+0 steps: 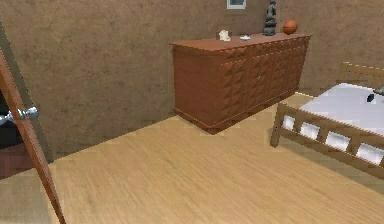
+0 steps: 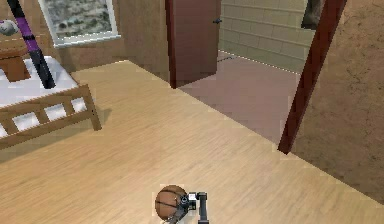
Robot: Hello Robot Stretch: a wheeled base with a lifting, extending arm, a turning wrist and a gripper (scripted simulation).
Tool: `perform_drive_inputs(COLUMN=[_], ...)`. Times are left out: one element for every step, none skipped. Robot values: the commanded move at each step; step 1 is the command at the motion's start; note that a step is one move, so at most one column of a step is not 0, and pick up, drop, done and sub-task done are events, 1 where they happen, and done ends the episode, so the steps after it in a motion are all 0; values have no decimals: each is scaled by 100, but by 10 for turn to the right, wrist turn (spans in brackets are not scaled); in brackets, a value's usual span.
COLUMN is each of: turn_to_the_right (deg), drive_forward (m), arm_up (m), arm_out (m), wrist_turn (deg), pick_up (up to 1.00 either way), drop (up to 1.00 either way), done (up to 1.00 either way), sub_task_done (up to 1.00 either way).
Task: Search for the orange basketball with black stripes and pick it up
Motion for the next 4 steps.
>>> perform_drive_inputs(turn_to_the_right=[0,0,0,0], drive_forward=[0,0,0,0], arm_up=[0,0,0,-30], arm_out=[0,0,0,0], wrist_turn=[450,450,210,0], pick_up=[0,0,0,0], drop=[0,0,0,0], done=[0,0,0,0], sub_task_done=[0,0,0,0])
